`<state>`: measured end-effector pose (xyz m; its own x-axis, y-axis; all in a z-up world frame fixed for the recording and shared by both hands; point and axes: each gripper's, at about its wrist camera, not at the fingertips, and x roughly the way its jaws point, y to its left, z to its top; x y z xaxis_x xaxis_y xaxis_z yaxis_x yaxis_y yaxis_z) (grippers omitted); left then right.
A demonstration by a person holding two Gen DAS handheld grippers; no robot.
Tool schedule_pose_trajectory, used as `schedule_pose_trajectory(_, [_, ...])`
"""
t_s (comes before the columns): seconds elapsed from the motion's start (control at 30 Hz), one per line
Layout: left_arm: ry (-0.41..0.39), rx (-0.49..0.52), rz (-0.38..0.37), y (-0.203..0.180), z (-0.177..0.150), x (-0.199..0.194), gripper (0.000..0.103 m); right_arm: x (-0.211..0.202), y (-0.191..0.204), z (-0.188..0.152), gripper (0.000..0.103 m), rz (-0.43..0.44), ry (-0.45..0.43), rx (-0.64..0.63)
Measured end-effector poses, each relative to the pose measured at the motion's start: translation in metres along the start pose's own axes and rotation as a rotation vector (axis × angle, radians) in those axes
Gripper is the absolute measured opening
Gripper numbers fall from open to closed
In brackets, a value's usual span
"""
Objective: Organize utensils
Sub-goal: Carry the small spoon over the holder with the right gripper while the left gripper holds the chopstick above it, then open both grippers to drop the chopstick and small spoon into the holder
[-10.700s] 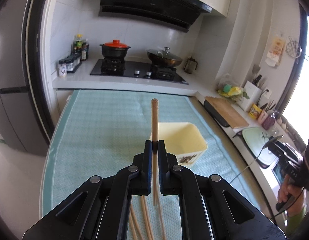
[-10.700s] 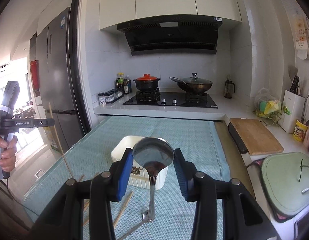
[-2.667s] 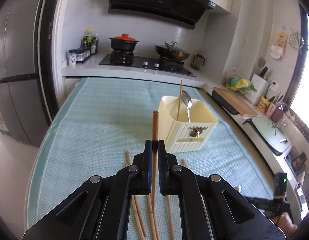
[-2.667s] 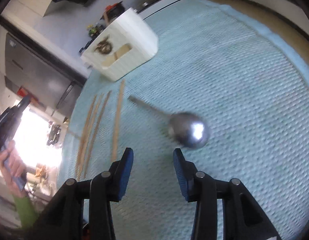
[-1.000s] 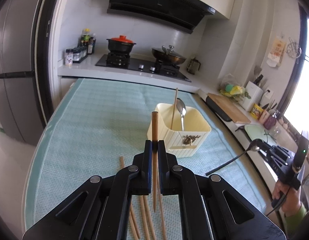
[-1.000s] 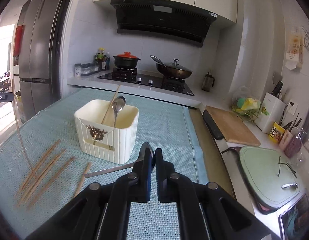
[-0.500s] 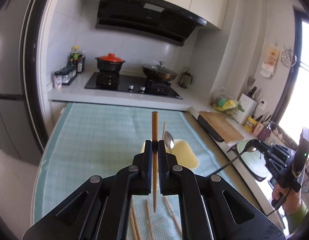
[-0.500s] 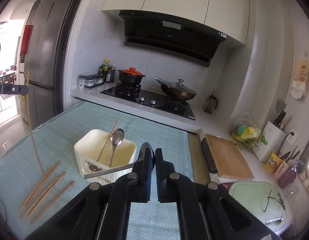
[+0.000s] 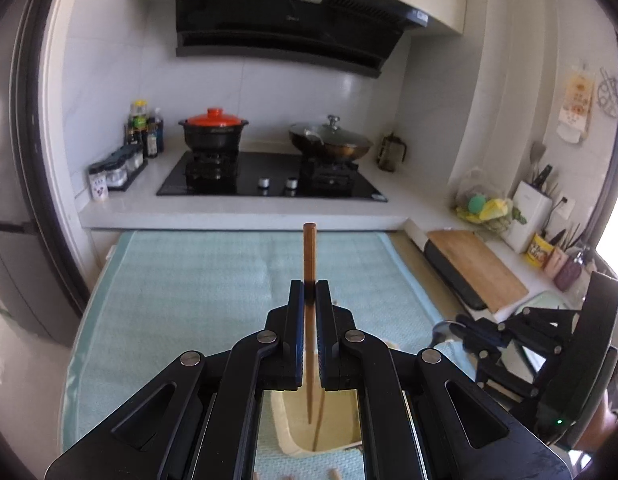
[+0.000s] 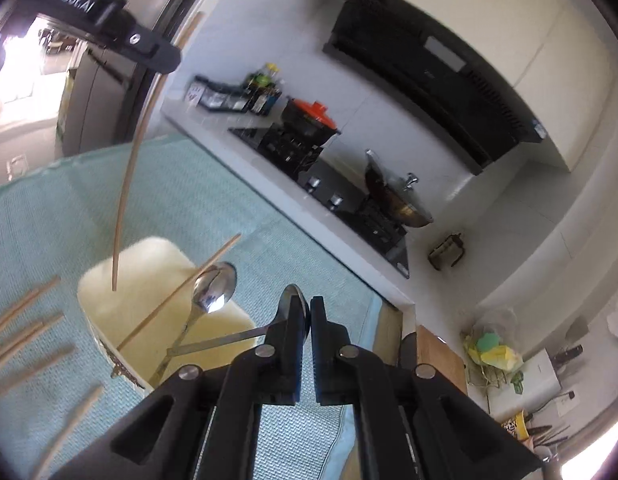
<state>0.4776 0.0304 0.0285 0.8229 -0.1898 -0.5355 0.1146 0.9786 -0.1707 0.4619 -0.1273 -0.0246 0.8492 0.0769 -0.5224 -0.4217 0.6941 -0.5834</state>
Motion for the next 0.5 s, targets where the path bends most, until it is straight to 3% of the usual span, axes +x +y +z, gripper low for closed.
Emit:
schedule_pose_trajectory(0.17, [0.128,-0.018,-0.002,0.004,-0.024,0.045,0.003,0.049,0.025,-0.007,0.003,0.109,0.102,-0.056])
schedule_pose_trajectory(0.37, [0.222,-0.045,0.01,0.005,-0.037,0.077,0.004,0.079,0.028,-0.007,0.004,0.177,0.15,0.012])
schedule_pose_trajectory(0.43, [0.241,-0.065,0.017,0.008,-0.038,0.081,0.013,0.086,0.024,-0.006,0.017,0.185,0.169,0.041])
schedule_pose_trajectory(0.5, [0.246,-0.092,0.03,0.012,-0.036,0.078,0.05,0.088,0.016,-0.004,0.063,0.185,0.18,0.091])
